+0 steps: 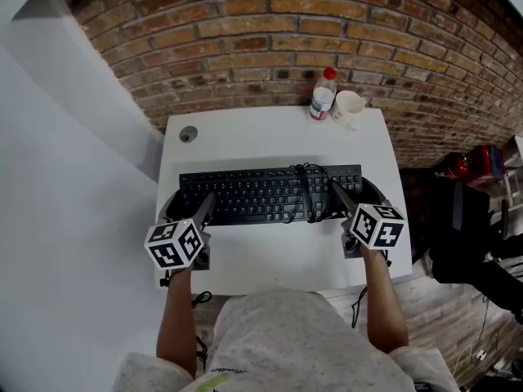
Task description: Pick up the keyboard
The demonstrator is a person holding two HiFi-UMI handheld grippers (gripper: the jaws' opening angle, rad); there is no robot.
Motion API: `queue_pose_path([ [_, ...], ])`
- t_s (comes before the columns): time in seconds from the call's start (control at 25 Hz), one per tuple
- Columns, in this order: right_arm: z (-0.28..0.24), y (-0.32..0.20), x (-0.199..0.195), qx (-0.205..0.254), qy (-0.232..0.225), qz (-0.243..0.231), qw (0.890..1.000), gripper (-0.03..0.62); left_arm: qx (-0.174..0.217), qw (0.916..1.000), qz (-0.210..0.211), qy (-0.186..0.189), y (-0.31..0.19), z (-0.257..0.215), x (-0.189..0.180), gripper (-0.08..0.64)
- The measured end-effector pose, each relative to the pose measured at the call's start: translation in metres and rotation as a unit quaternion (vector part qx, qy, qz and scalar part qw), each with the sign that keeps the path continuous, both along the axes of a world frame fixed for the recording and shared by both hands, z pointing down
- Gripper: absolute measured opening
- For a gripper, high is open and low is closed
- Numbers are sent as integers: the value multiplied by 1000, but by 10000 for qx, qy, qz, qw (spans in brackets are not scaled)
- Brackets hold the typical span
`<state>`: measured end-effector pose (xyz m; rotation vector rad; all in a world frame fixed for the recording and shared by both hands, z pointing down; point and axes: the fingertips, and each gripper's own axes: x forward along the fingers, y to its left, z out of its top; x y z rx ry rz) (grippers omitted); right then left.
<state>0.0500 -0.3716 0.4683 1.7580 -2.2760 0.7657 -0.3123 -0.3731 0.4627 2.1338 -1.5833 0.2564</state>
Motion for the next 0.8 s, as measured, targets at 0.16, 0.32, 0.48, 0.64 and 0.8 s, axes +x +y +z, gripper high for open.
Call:
queue_pose_path([
  [0.16,-49,-4,-1,555,40,27,9984,379,539,9985,-7,56,-5,-46,-1,370],
  [0.32,-93,-3,-1,1018,61,55,9948,379,1007,9949,-23,103,-6,-89,0,370],
  [0.48,-136,2,-1,1464,60,85,9892,379,1493,9887,-51,124,-3,-133,-1,370],
  [0.64,-176,12,-6,1883,98,42,9821,377,1887,9818,-132,142,10,-171,-5,371],
  [0.8,-188,18,-9,2131,133,33,9769,377,2123,9769,-173,192,16,-180,-9,371],
])
